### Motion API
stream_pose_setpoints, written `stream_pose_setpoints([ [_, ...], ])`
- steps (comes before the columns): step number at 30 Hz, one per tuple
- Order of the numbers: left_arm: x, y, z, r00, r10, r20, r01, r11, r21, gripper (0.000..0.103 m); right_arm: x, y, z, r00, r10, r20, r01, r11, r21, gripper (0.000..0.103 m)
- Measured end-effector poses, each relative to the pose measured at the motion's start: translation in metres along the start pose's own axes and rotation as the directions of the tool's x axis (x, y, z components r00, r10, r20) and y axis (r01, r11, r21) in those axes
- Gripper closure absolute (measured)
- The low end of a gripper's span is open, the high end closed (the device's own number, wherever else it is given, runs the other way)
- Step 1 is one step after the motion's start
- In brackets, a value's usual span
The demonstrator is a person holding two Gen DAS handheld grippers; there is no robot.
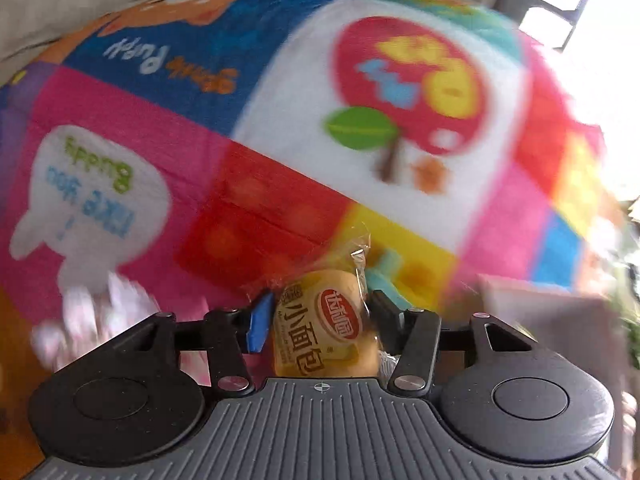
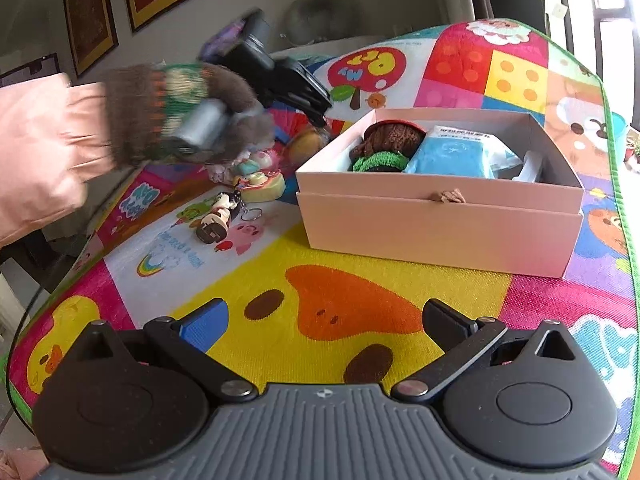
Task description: Organize objects
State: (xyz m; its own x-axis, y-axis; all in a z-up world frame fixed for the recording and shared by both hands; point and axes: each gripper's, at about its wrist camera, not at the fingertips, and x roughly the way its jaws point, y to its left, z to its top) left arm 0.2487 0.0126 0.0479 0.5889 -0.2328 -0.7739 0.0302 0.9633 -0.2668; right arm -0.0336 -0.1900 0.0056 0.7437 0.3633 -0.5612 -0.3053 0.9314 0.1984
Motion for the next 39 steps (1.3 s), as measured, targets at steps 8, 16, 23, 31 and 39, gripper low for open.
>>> stream_pose_setpoints([
  [8,-0.126,0.016,-0.079,0.955,-0.256,0.147,0.248,0.966,0.073,0.048,0.01,0.0,0.001,0.998,-0.004,-0.062,0.003,1.0,-0.011,0.0],
  [16,-0.153,0.085,-0.169,0.971,-0.192,0.145,0.205,0.975,-0.085,0.048,0.018,0.022,0.005,0.993,-0.034,-0.113,0.018,0.991,-0.136,0.0],
  [23,-0.155,0.123,-0.193,0.948,-0.216,0.234,0.26,0.949,-0.179,0.048,0.02,0.068,0.076,0.997,0.062,-0.046,-0.073,0.961,-0.268,0.005],
  [31,-0.131,0.142,-0.204,0.889,-0.281,0.361,0.368,0.908,-0.199,0.048,0.135,0.06,0.202,0.973,-0.1,-0.208,0.065,0.984,-0.168,0.048],
  [39,-0.125,0.165,-0.21,0.841,-0.354,0.41,0.482,0.834,-0.269,0.048,0.259,0.045,0.228,0.893,-0.307,-0.33,0.249,0.946,-0.207,0.06],
])
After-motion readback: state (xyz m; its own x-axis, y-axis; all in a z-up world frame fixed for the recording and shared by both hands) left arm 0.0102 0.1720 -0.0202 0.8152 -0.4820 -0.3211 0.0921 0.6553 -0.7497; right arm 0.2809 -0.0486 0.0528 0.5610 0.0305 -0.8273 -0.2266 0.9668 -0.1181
